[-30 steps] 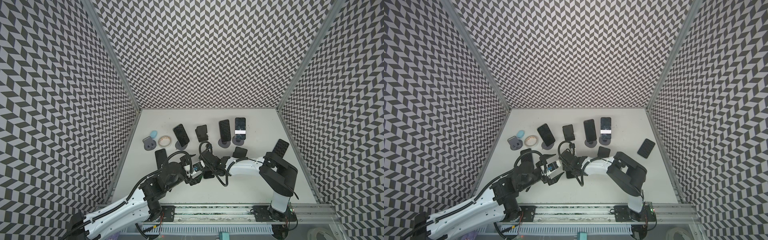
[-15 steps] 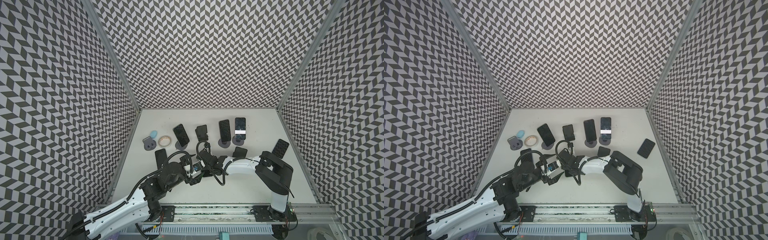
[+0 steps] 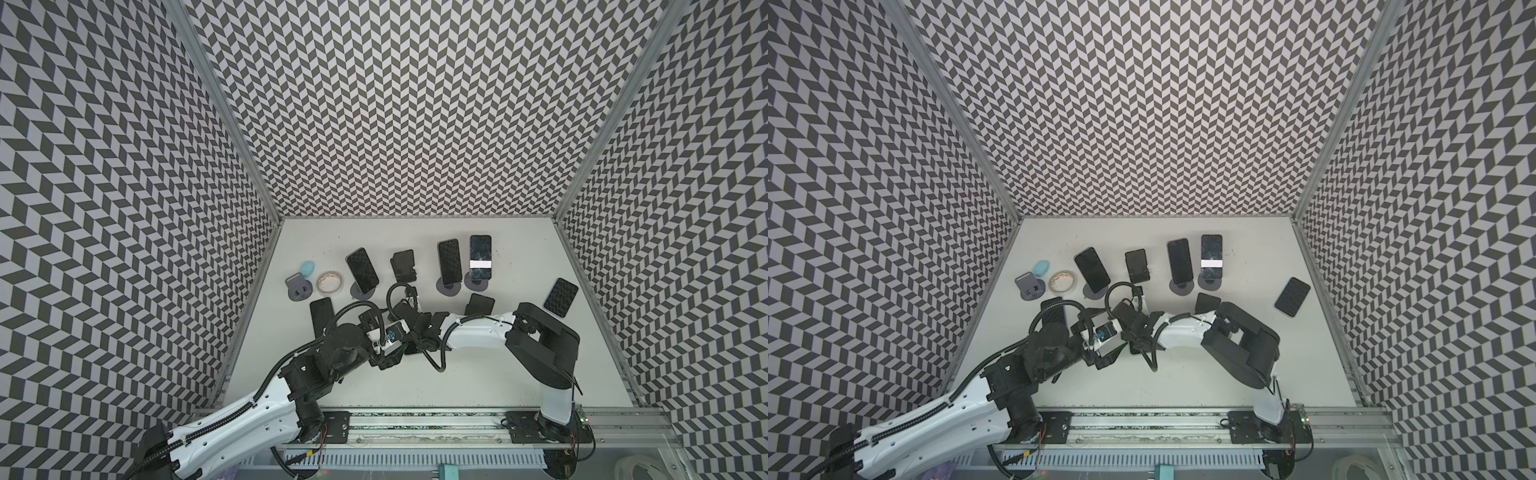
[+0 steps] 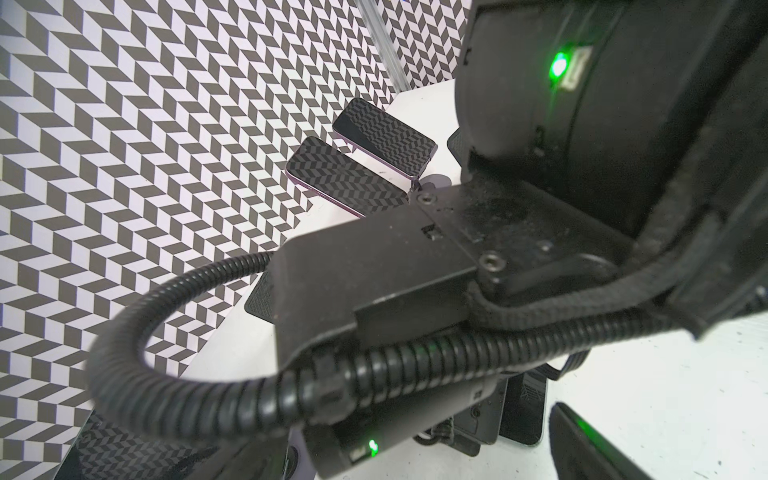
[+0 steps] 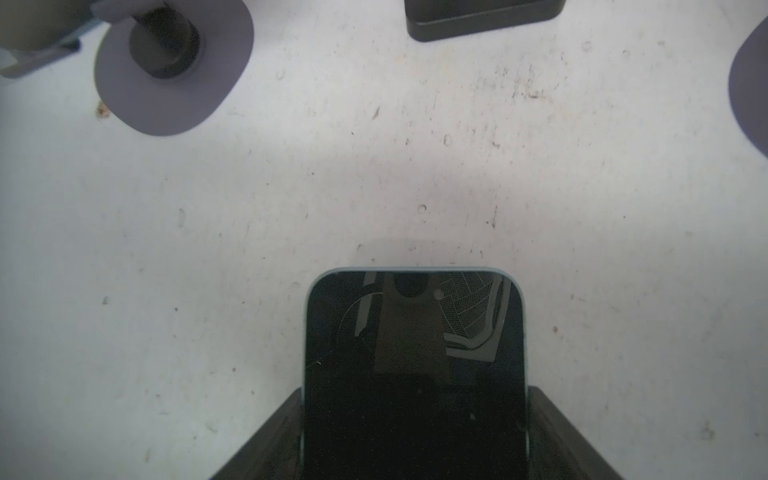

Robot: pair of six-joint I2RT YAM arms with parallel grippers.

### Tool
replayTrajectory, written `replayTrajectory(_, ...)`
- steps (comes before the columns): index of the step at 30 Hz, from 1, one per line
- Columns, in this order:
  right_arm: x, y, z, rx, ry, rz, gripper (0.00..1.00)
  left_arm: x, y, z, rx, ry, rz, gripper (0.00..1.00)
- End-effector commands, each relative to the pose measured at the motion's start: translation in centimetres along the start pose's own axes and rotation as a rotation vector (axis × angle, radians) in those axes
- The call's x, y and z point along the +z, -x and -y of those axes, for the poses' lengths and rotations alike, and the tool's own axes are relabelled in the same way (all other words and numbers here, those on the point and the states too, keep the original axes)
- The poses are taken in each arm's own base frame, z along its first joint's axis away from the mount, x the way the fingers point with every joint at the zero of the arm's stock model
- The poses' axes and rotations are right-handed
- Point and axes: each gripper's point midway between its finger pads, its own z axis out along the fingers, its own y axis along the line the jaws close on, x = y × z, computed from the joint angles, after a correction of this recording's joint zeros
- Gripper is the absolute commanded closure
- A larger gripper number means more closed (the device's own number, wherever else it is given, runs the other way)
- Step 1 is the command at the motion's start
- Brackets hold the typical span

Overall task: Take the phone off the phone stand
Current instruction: 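Lower the teal-framed phone flat onto the table with the right gripper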

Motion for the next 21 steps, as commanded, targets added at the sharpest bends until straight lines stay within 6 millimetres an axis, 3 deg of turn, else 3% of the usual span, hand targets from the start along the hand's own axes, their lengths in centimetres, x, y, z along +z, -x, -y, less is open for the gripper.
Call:
replayTrajectory(1,1.3,-3.5,1.4,-0.036,-0.056,-0.106,0.26,0.0,0.0,-0.3,0.01,0.014,0.004,0.03)
replayTrajectory(4,1.3,-3.5,1.5,-0.04,-0.064,-0.105,0.26,0.1,-0.1,-0.2,0.01,0.009,0.002,0.04)
replayTrajectory(9,1.3,-3.4,1.3,-0.044,-0.06,-0.104,0.15,0.1,-0.1,-0.1,0.011,0.004,-0.002,0.04)
replayTrajectory(21,0.0,-2.3,0.7,-0.015,-0.032,-0.074,0.12,0.1,-0.2,-0.2,0.012,0.006,-0.007,0.04)
